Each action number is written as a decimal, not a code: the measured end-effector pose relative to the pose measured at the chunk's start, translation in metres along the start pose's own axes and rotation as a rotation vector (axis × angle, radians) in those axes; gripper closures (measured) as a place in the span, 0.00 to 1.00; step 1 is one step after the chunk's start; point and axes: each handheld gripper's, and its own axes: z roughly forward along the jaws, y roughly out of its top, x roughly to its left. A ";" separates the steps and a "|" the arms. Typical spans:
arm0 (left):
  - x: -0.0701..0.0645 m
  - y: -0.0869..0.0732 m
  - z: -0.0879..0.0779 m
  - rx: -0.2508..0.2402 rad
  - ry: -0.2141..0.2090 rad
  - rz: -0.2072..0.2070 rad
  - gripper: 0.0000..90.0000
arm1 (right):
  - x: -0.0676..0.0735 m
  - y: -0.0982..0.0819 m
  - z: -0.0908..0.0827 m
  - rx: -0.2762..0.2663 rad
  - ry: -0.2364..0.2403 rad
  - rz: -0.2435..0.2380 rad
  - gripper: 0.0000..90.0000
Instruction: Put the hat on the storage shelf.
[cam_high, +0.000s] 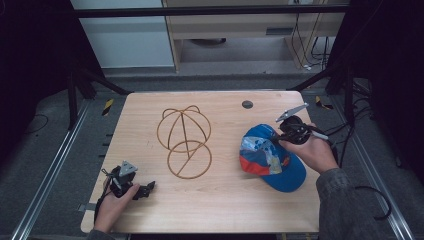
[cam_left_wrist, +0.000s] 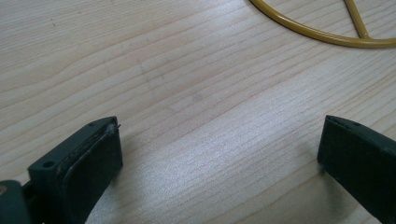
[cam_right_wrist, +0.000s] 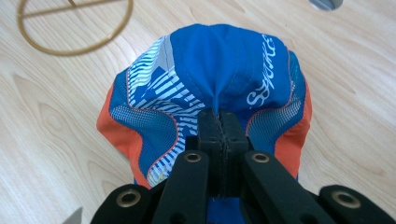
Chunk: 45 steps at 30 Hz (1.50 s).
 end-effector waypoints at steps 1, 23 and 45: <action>0.000 0.000 0.000 0.000 0.000 0.000 0.00 | 0.001 0.000 -0.002 -0.008 0.001 0.000 1.00; 0.000 0.000 0.000 0.000 0.001 -0.001 0.00 | 0.019 0.028 -0.034 -0.151 0.003 -0.016 1.00; 0.000 0.000 0.000 0.000 0.001 -0.001 0.00 | 0.024 0.041 -0.059 -0.248 0.006 -0.007 1.00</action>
